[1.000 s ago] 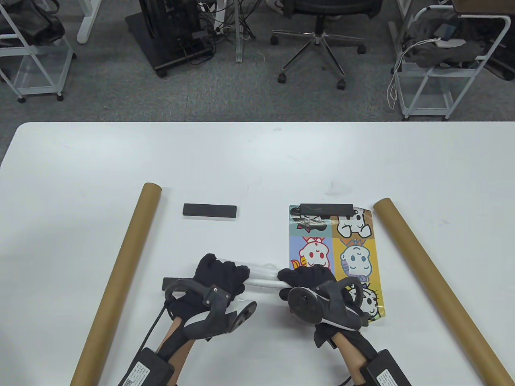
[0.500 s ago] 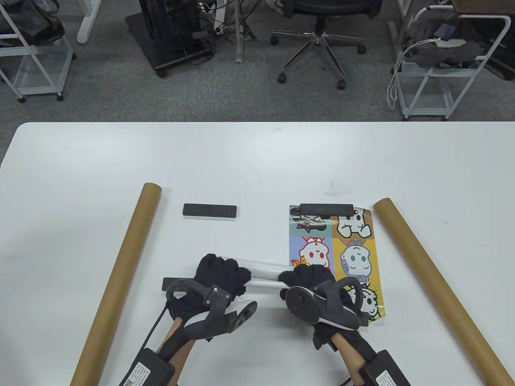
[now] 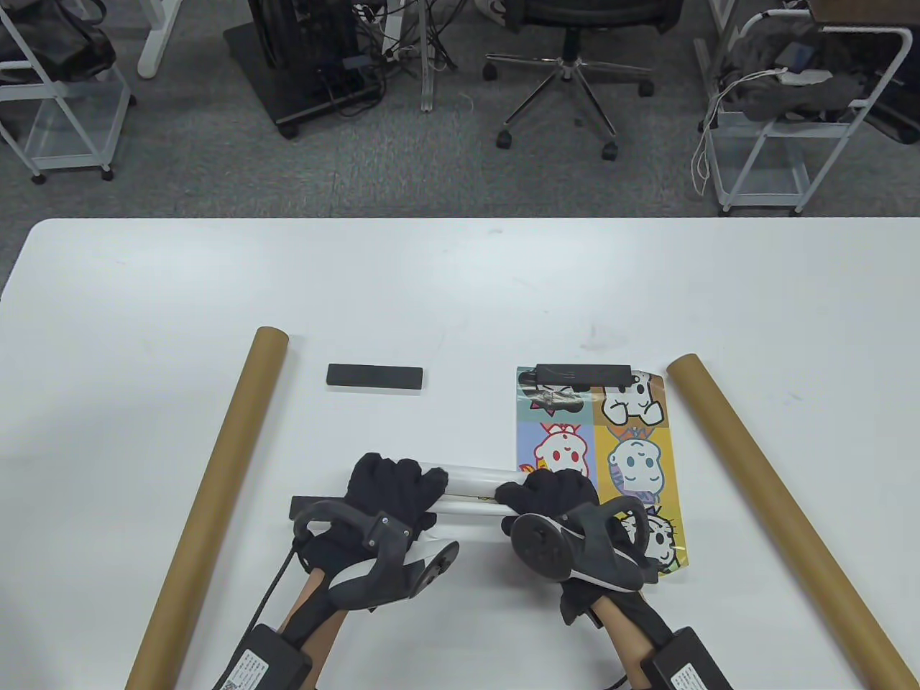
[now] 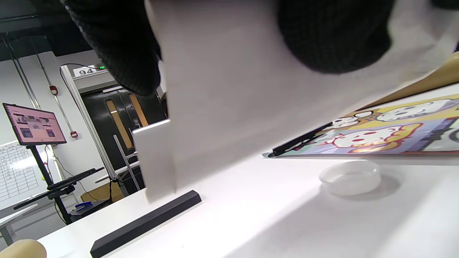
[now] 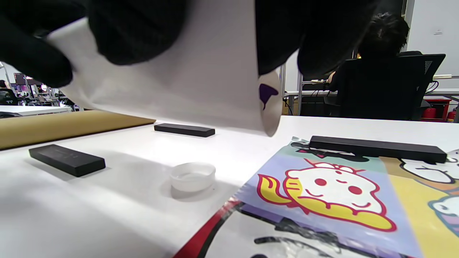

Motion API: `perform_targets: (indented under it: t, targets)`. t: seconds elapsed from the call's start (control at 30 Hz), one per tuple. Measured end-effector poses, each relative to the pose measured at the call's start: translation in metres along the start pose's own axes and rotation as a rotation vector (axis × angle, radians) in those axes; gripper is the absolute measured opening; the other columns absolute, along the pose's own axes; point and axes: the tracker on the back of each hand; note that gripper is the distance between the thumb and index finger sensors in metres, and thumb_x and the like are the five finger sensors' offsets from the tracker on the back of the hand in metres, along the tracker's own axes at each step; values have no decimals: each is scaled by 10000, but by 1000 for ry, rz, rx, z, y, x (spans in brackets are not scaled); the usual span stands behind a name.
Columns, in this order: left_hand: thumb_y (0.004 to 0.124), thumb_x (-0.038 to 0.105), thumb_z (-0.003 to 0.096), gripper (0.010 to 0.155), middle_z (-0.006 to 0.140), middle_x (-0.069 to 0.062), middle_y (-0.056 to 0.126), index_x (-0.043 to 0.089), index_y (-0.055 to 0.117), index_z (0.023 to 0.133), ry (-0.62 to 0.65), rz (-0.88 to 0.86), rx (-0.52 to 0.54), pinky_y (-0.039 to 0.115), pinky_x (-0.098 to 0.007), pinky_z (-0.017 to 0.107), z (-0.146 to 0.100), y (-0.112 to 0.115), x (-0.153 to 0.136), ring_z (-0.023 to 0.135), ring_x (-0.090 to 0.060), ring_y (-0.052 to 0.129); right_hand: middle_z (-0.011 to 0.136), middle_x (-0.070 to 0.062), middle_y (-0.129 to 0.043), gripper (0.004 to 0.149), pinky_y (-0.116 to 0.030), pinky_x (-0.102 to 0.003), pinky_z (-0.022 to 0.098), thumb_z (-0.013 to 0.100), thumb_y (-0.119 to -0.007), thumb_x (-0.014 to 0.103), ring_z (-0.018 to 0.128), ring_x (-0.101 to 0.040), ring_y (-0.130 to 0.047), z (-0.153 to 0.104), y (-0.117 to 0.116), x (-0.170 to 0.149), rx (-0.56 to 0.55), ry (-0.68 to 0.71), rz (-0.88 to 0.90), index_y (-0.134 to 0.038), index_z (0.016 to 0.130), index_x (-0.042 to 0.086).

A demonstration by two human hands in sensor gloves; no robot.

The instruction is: Roll up posters and store in mailing tubes

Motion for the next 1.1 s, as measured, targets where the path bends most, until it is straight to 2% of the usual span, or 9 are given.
perform_targets:
  t: [0.2,0.27,0.47,0.57,0.63,0.73,0.83,0.97,1.1]
  targets:
    - [740,526,391,724,795,155,956,335,601,1076,-14,-43,15,810,-437,742,2,1,-6,649,-70,1054,692,16,-940,551,-792,-543,621,416,-744,412,513,-217,-980,-1,1,-3,-23,-12,2,-753,917,180]
    - [713,511,404,694,804,149,958,335,610,1067,-11,-49,8,807,-439,742,4,2,-6,658,-79,1056,696,20,-957,541,-804,-530,614,420,-736,409,509,-213,-998,-1,1,-4,-33,-14,-3,-766,908,180]
    - [564,450,470,544,810,115,900,381,646,1003,4,-36,13,753,-489,757,4,1,0,634,-130,973,786,-70,-837,539,-679,-646,659,511,-595,341,581,-305,-888,1,-4,-9,43,-27,41,-625,1006,128]
    - [696,519,411,575,742,142,903,382,669,968,-8,-26,30,771,-475,746,5,-1,0,569,-107,964,761,-46,-810,639,-676,-642,664,453,-709,431,558,-281,-860,0,-3,-8,53,-19,40,-601,1009,136]
    - [749,524,386,555,714,166,909,398,693,923,1,0,38,793,-456,738,4,-2,1,544,-81,972,702,0,-842,559,-724,-608,648,448,-744,391,507,-240,-887,0,-3,-6,12,-16,-19,-651,960,186]
    - [755,516,395,490,704,171,914,413,727,873,7,-9,35,798,-447,737,3,-1,2,542,-75,979,692,4,-859,469,-732,-601,642,457,-727,377,503,-239,-900,0,-3,-5,7,-22,-14,-708,900,223]
    - [740,492,424,422,771,151,896,430,756,841,0,-19,33,775,-463,751,2,0,1,620,-97,972,782,-45,-844,442,-696,-628,658,469,-715,364,596,-287,-898,-1,-3,-4,-16,-18,-12,-744,888,227]
    - [733,498,428,441,834,117,849,435,766,864,4,-19,-3,751,-500,762,3,0,1,677,-129,937,814,-79,-775,453,-643,-660,672,468,-712,365,616,-309,-848,1,-3,-3,23,-42,-25,-743,899,227]
    - [747,476,432,554,832,125,850,412,704,981,12,5,-9,770,-489,756,2,0,3,667,-113,943,791,-69,-792,459,-659,-651,666,464,-720,361,599,-297,-861,1,-2,-5,8,-33,-16,-753,897,211]
Point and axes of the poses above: the tracker on the back of each hand, its own x axis roughly to the thumb side, its own z axis roughly from the wrist to the fingertips, y = z × x
